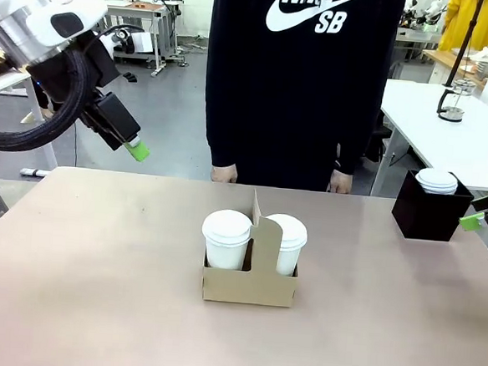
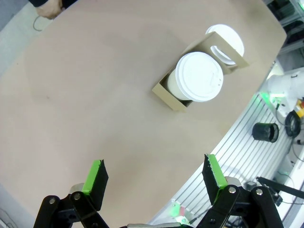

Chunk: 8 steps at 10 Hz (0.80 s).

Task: Pour a drink into a cup and package it in a carrier.
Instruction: Insert the held 600 ml Paper Cup into the Cup Carrier.

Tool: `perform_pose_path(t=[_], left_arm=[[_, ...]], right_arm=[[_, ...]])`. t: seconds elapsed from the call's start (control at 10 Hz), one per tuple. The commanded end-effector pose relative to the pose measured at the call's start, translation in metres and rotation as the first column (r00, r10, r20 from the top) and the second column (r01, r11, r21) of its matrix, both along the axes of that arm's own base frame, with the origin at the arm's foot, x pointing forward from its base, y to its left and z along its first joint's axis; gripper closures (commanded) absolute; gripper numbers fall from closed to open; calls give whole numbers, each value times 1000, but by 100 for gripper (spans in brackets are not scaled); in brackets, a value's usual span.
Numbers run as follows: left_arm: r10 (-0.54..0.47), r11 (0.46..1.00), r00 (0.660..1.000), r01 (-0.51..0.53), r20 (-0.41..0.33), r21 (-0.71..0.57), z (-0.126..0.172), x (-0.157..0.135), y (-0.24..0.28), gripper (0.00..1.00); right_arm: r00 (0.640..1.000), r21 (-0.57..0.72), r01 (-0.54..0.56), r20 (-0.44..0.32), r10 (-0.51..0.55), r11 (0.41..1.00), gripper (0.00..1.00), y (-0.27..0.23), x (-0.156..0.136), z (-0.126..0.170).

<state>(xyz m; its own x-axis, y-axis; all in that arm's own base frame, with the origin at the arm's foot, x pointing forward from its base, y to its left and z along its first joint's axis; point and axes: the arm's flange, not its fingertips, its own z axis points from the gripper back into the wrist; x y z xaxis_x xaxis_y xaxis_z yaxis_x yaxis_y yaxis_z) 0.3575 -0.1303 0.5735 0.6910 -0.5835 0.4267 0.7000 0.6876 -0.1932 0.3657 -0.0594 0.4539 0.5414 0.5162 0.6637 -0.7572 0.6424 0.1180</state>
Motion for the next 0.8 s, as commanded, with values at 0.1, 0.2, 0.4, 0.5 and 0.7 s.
perform_pose_path(t=[0.1, 0.2, 0.4, 0.5, 0.7], left_arm=[[12, 1000, 1000, -12, -5, -5, 2, 0, 0, 0], [12, 1000, 1000, -12, -5, -5, 2, 0, 0, 0], [12, 1000, 1000, -12, -5, -5, 2, 0, 0, 0], [12, 1000, 1000, -12, -5, -5, 2, 0, 0, 0], [12, 1000, 1000, -12, -5, -5, 2, 0, 0, 0]], right_arm=[[1000, -3, -9, 9, 9, 1000, 0, 3, 0, 3], [1000, -3, -9, 9, 9, 1000, 0, 3, 0, 3], [1000, -3, -9, 9, 9, 1000, 0, 3, 0, 3], [1000, -3, -9, 9, 9, 1000, 0, 3, 0, 3], [1000, -3, -9, 9, 9, 1000, 0, 3, 0, 3]])
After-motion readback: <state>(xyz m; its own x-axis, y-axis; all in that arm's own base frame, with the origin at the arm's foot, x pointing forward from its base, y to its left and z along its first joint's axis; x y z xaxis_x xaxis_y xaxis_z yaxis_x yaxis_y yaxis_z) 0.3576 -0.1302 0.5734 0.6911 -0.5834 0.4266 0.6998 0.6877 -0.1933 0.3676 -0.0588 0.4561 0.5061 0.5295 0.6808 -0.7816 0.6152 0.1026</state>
